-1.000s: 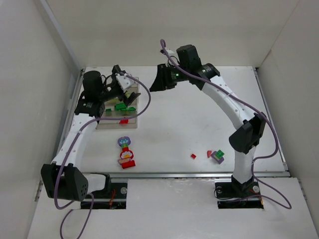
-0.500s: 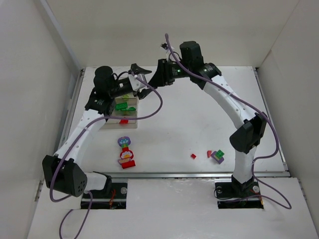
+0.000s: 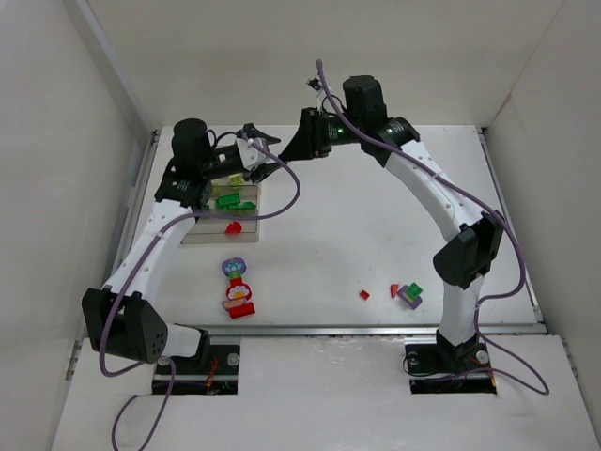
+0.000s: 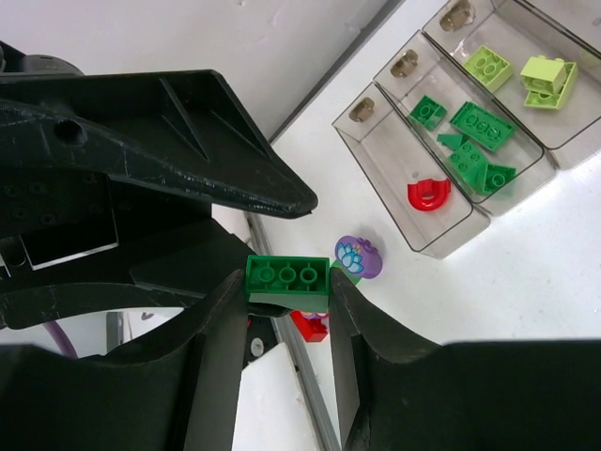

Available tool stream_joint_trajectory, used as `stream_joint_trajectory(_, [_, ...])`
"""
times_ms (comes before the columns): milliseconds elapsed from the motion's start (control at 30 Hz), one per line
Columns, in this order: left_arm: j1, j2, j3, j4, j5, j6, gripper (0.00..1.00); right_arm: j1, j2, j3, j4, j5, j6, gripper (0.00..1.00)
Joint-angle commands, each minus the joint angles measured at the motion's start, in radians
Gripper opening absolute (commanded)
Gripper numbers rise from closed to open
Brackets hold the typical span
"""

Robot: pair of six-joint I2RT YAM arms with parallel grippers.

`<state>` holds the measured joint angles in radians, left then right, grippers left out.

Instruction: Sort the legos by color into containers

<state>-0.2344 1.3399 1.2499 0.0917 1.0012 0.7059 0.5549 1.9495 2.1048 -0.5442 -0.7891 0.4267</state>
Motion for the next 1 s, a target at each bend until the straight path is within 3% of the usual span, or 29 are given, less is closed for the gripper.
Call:
stream_joint_trajectory(0, [0.006, -0.022, 0.02, 0.017, 0.036, 0.033, 0.46, -0.004, 0.011, 0.035, 0.044, -0.041, 0.004, 0.0])
stream_joint_trajectory(267, [-0.005, -0.031, 0.0, 0.025, 0.036, 0.055, 0.39, 0.005, 0.002, 0.015, 0.055, -0.05, 0.014, 0.0])
stream_joint_trajectory(333, [-0.014, -0.041, -0.01, 0.025, 0.036, 0.055, 0.3, 0.005, 0.002, 0.015, 0.055, -0.059, 0.014, 0.0])
stream_joint_trajectory(567, [-0.014, -0.05, -0.03, 0.016, 0.045, 0.066, 0.15, 0.005, -0.017, -0.006, 0.073, -0.07, 0.023, 0.0])
stream_joint_trajectory(633, [-0.014, -0.05, -0.04, 0.016, 0.045, 0.066, 0.27, 0.005, -0.017, -0.006, 0.082, -0.079, 0.032, 0.0])
stream_joint_trajectory(667, [-0.014, -0.059, -0.04, 0.016, 0.045, 0.075, 0.28, 0.005, -0.017, -0.006, 0.082, -0.079, 0.032, 0.0])
stream_joint_trajectory(800, [-0.014, -0.068, -0.05, 0.006, 0.045, 0.092, 0.04, 0.005, -0.008, -0.006, 0.082, -0.102, 0.041, 0.01])
stream_joint_trajectory(900, [-0.014, -0.068, -0.05, 0.006, 0.024, 0.092, 0.0, 0.005, 0.003, -0.006, 0.082, -0.102, 0.041, 0.09])
stream_joint_trajectory(933, [-0.014, -0.068, -0.05, 0.006, 0.024, 0.092, 0.0, 0.005, 0.003, -0.006, 0.082, -0.102, 0.041, 0.14])
stream_joint_trajectory(967, [-0.014, -0.068, -0.059, 0.006, 0.013, 0.092, 0.0, 0.005, 0.003, -0.006, 0.082, -0.102, 0.05, 0.25])
